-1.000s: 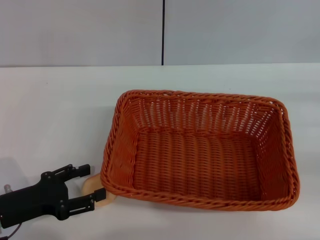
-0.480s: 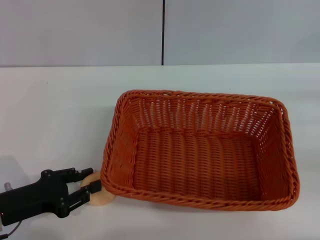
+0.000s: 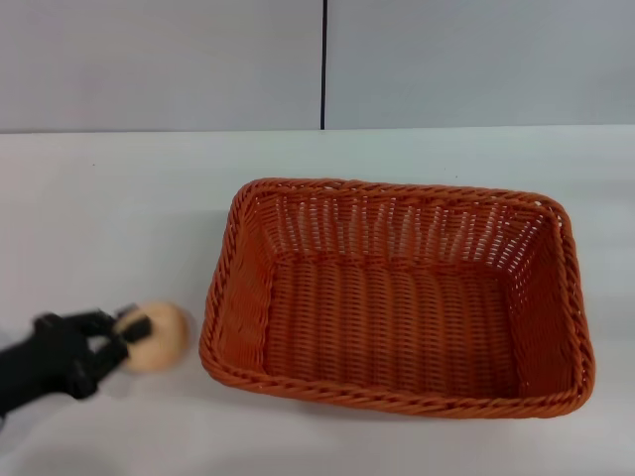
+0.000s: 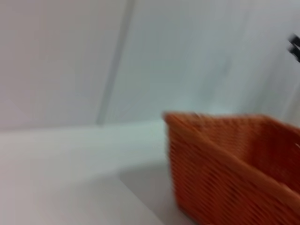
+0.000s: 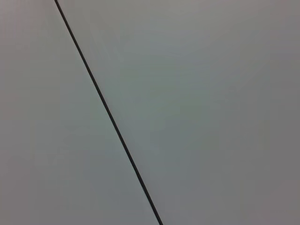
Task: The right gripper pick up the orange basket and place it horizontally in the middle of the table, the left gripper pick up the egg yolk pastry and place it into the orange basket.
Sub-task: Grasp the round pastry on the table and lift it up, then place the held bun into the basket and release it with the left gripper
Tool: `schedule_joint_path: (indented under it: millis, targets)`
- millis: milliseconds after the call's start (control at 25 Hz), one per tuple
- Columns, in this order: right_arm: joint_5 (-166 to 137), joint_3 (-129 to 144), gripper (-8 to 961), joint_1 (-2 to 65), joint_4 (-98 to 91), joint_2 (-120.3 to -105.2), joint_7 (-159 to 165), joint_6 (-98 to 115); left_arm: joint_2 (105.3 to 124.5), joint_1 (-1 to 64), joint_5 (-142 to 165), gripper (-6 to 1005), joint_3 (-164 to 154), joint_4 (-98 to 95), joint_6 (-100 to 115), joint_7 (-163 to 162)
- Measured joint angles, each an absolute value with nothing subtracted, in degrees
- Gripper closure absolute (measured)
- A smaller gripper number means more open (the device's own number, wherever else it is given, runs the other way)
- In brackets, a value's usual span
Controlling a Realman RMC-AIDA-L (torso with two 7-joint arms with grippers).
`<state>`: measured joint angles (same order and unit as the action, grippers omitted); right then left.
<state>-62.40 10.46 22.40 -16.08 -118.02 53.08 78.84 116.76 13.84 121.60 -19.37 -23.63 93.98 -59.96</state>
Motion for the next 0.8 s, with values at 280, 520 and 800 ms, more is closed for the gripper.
schedule_joint_path:
  millis: [280, 520, 800]
  targets:
    - [-62.4, 10.5, 460, 22.0, -15.8, -118.23, 53.1, 78.8, 116.58, 15.3, 121.0, 864, -6.1, -23.6, 96.0, -59.6]
    - [-62.4, 10.5, 460, 21.8, -14.9, -118.37, 53.1, 78.8, 117.72, 19.0, 113.5, 896, -1.4, -21.3, 99.9, -59.7]
    - [-62.5, 10.9, 460, 22.3, -13.5, -118.46, 53.1, 78.8, 117.96, 26.4, 112.6, 923, -4.1, -14.3, 102.9, -59.7]
